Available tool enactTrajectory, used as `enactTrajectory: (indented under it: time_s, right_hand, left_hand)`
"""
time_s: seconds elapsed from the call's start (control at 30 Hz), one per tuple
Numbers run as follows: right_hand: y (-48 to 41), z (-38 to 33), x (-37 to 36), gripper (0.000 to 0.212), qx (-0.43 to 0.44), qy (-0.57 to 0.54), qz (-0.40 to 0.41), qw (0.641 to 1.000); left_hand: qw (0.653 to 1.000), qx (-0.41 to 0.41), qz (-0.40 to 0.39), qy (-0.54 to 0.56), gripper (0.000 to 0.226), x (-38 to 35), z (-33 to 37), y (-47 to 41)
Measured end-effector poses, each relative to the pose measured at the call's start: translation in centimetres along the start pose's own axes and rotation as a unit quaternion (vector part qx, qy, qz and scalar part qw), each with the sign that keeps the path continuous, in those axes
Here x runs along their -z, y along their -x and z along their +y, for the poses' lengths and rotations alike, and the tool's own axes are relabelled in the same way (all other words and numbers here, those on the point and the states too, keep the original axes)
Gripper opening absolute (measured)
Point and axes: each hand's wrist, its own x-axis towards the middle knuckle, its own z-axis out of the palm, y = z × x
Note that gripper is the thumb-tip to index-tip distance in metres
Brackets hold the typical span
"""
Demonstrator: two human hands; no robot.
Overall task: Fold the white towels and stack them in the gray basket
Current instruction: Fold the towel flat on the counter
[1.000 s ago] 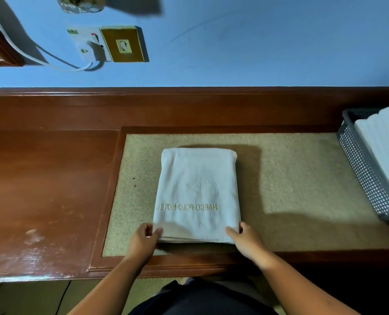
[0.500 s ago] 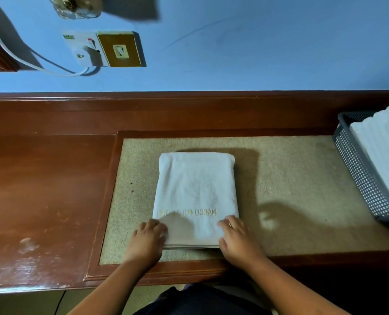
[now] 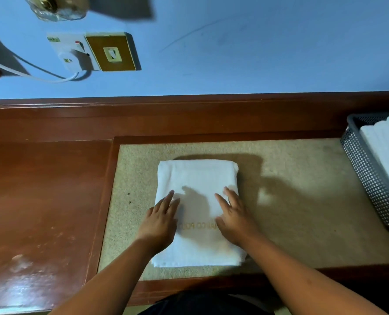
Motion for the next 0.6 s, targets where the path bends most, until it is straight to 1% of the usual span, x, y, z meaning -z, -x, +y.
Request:
enactTrajectory:
  time_s: [0.07, 0.17, 0.23, 0.3, 0.33, 0.4, 0.47, 0.53, 0.6]
  right_hand:
    - [-1.4, 0.3, 0.2, 0.074, -0.005, 0.014, -0.034, 0.999]
    - [-2.7, 1.4, -0.3, 0.082, -0.038, 0.019, -0.105, 0.994]
    - [-3.3, 2.3, -1.0, 0.088, -0.055, 0.022, -0.129, 0.990]
    - [-3.6, 2.7, -1.2, 0.095, -0.069, 0.029, -0.122, 0.990]
    - [-4.0, 2.5, -1.1, 0.097, -0.070, 0.026, -0.110, 0.991]
    - [-4.9, 1.8, -0.8, 0.097, -0.057, 0.019, -0.064, 0.996]
    - [-6.0, 1.2, -0.4, 0.095, -0.047, 0.012, -0.015, 0.999]
    - [-7.3, 1.1, -0.5, 0.094, -0.062, -0.005, -0.009, 0.998]
    - [-8.6, 1.4, -0.7, 0.096, -0.089, -0.010, -0.032, 0.995]
  left_hand:
    - [0.999, 0.014, -0.037, -0.012, 0.068, 0.5, 0.0, -1.7]
    - [0.993, 0.079, -0.087, 0.009, 0.079, 0.2, -0.9, -3.9]
    - [0.987, 0.111, -0.112, 0.021, 0.086, -0.3, -1.6, -4.8]
    - [0.985, 0.124, -0.115, 0.028, 0.091, -0.5, -1.3, -5.3]
    - [0.985, 0.132, -0.102, 0.035, 0.094, -0.4, -1.0, -5.7]
    - [0.989, 0.135, -0.047, 0.039, 0.096, 0.4, -0.4, -6.5]
    - [0.996, 0.087, -0.014, 0.026, 0.091, 0.8, -0.4, -7.5]
    - [0.999, 0.040, -0.031, 0.020, 0.084, 0.7, -1.1, -8.7]
    - [0.996, 0.056, -0.069, 0.024, 0.087, 0.4, -2.2, -9.9]
